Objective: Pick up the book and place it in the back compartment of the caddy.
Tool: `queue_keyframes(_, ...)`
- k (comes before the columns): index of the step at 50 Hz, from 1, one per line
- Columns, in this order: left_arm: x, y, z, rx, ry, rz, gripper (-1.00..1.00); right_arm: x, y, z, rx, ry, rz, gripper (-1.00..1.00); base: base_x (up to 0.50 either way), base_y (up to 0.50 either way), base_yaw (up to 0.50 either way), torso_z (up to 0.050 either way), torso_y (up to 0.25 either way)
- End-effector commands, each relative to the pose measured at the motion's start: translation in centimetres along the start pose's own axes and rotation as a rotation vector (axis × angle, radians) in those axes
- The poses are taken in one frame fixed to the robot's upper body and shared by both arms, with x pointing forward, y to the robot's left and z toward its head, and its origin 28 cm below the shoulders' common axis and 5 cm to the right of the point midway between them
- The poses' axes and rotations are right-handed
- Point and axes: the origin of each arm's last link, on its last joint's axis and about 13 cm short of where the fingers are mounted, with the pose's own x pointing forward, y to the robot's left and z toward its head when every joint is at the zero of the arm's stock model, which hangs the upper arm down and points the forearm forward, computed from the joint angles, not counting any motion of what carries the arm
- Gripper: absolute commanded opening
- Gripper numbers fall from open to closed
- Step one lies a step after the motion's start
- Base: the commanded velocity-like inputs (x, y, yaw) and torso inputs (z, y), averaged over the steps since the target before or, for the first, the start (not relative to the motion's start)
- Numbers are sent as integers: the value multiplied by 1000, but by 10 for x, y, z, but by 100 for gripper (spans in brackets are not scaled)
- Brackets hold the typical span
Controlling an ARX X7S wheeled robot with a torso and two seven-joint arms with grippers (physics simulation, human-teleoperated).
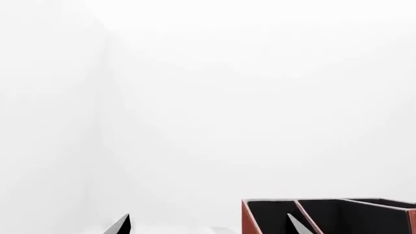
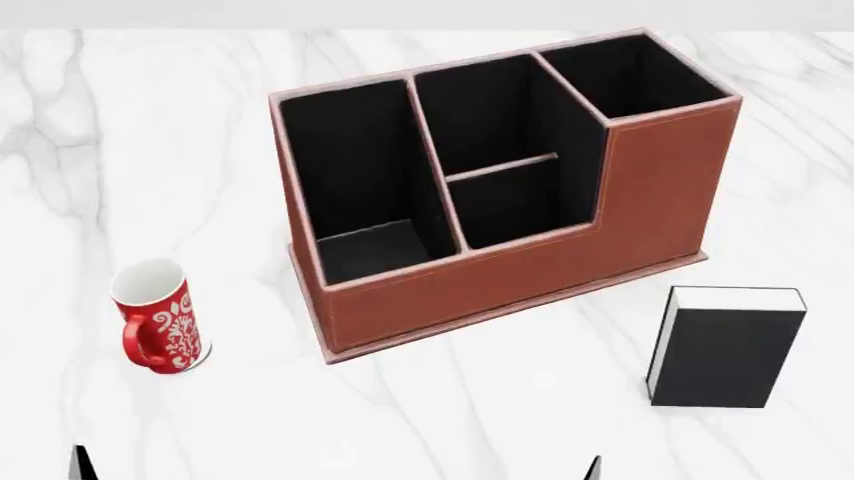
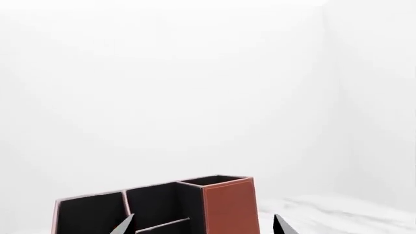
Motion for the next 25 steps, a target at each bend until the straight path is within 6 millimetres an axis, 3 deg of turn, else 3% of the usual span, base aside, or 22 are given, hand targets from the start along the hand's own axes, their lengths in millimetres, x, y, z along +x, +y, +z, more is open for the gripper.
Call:
queue_keyframes(1,-3,0,6,-3,-41,4,100,-3,-1,5,5,-37,-10,100,0,0,0,0,0)
queue_keyframes(25,-3,2,7,-22,-38,7,100,-5,-5,9,23,-96,-32,100,0,0,0,0,0)
